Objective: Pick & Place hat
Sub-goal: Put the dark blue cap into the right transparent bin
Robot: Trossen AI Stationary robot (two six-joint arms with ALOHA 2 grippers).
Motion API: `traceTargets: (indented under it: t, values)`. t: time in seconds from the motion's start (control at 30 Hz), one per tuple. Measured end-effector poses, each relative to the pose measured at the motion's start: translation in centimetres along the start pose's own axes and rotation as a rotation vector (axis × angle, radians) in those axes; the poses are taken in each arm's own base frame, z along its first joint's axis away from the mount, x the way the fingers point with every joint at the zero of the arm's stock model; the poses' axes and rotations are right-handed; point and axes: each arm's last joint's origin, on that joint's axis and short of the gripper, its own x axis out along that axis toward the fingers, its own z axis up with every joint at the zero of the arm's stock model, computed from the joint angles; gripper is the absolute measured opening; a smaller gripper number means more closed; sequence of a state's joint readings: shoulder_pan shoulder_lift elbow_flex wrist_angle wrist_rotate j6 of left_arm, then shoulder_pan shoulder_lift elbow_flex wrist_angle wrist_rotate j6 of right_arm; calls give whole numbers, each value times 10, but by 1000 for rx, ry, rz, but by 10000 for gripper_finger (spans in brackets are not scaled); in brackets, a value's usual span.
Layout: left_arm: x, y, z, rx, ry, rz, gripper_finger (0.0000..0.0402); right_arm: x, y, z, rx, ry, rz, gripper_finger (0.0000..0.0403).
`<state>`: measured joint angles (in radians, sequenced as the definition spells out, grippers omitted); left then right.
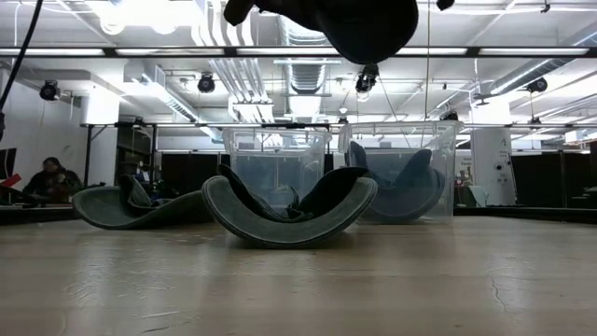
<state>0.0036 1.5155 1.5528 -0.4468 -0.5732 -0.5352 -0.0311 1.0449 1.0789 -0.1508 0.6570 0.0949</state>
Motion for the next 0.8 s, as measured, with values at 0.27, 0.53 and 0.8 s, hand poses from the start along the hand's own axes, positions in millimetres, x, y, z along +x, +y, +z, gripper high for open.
traceTargets:
  t: [0.27,0.53,0.8]
  values:
    - [-20,10,5,119,60,-21,99,2,-26,-16,212,25,-108,9]
    - [-55,38,1,141,230,77,100,1,-58,-48,489,160,-209,9]
    - [-75,47,-10,208,308,109,100,2,-80,-62,651,277,48,9]
